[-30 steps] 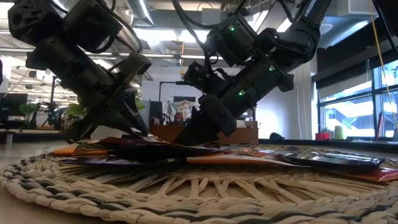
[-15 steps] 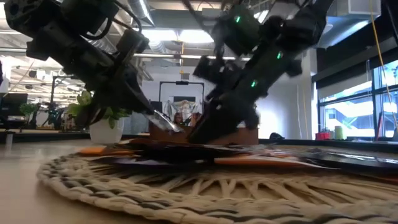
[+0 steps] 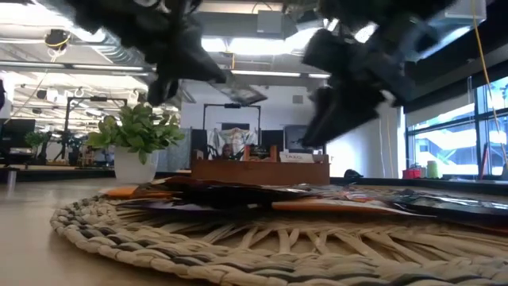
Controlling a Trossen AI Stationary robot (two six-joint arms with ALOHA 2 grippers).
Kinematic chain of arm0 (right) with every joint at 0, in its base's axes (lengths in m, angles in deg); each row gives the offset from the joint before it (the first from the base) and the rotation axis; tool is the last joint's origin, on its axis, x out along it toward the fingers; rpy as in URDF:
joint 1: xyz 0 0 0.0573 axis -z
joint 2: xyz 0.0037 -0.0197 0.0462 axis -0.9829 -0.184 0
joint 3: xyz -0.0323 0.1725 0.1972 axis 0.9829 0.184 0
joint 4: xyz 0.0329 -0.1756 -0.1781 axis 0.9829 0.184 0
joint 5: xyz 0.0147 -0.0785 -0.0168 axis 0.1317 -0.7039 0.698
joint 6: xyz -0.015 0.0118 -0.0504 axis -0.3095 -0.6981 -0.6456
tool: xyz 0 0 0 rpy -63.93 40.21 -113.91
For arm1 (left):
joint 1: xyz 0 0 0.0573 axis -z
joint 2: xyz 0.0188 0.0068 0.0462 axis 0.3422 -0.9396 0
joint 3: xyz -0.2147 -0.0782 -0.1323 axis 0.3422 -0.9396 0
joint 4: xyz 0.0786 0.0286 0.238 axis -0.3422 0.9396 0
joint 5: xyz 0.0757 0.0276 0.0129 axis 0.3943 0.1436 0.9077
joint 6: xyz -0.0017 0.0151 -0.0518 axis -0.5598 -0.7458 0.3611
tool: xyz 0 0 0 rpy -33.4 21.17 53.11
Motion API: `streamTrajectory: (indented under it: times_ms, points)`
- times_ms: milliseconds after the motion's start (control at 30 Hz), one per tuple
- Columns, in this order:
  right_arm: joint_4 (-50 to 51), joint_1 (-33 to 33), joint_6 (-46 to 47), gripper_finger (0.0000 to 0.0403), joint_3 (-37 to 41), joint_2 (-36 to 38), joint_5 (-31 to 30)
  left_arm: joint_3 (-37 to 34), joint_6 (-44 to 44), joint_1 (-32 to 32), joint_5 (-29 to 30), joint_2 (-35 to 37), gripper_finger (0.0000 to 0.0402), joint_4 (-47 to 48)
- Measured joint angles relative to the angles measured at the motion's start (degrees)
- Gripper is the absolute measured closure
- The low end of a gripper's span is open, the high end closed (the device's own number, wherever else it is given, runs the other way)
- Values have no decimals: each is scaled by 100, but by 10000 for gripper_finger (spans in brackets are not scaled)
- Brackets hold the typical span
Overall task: Pick & Place Tea
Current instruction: Put the black and white tea bag into the left section of the wooden organizer
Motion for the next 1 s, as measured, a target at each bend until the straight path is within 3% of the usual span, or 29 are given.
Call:
streamTrajectory:
  times_ms: [133,267,567,800,1000]
  points:
    - [-673,4,350,217,937,734,-14,1236,-950,-542,-126,-245,399,2495]
    - [-1141,4,599,217,1453,1286,-15,2170,-1900,-1054,20,-516,399,3805]
    - [-1269,6,625,217,1643,1564,-18,3513,-4564,-1792,-55,-1607,399,4399]
    - [-1289,8,605,217,1645,1538,-35,4363,-5375,-2074,-298,-2566,399,5639]
    - [-1231,8,489,217,1644,1538,-145,4540,-5899,-2224,-230,-3005,399,5773]
